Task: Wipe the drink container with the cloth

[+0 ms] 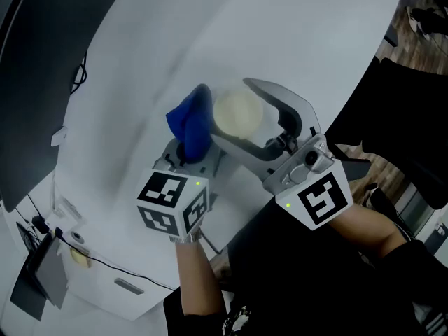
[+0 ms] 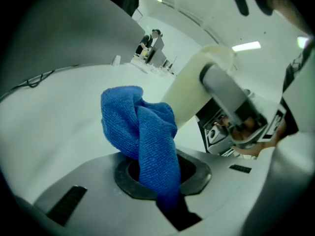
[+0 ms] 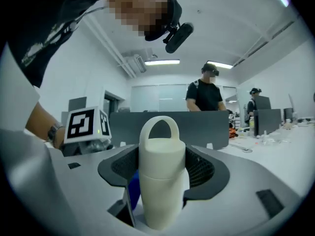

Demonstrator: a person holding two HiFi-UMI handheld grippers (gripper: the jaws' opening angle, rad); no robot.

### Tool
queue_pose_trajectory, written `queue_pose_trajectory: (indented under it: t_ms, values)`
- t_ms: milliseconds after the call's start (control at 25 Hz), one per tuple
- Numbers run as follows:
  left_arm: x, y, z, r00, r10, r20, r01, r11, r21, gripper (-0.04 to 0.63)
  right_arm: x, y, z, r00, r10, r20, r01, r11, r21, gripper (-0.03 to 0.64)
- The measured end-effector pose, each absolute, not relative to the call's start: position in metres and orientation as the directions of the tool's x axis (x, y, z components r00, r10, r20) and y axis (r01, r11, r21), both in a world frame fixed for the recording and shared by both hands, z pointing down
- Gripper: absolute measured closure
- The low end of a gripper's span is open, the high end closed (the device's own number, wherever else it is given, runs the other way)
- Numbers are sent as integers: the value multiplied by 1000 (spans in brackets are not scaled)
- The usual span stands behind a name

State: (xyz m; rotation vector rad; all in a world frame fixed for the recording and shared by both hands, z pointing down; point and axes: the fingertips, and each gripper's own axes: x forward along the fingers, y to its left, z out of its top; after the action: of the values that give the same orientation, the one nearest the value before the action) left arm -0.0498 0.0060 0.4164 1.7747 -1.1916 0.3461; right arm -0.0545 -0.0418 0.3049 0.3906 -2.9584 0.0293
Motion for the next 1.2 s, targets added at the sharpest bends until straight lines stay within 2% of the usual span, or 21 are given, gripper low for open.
queue_pose_trajectory:
  t_ms: [160, 280, 360, 480, 760, 960, 1040, 1200]
  values:
    - [-61, 3, 361, 498, -665, 556, -800, -106, 591, 549, -48, -39, 311, -983, 54, 177, 51, 998, -21, 350]
    - [-56, -7, 340, 506, -656, 560, -819, -161, 551, 549, -50, -35, 307, -946, 285, 156, 286, 958, -17, 349]
    - [-51, -11, 342, 497, -627, 601, -842, -179, 510, 549, -52, -30, 306, -914, 370, 164, 375, 927, -5, 350]
    - [-52, -10, 355, 460, -606, 649, -866, -148, 477, 549, -55, -27, 306, -894, 420, 157, 422, 906, -18, 350]
    - [-49, -7, 429, 413, -507, 757, -886, -31, 463, 549, -55, -26, 305, -876, 466, 123, 463, 885, -51, 350]
    - [-45, -7, 453, 428, -483, 764, -869, 12, 494, 549, -53, -27, 305, -881, 456, 128, 456, 889, -33, 348]
    - [-48, -7, 452, 432, -495, 753, -863, 16, 506, 549, -50, -34, 308, -914, 381, 142, 383, 924, -12, 347]
    - [-51, -6, 451, 442, -505, 742, -858, 3, 513, 549, -30, -39, 314, -985, 74, 155, 79, 997, 22, 344]
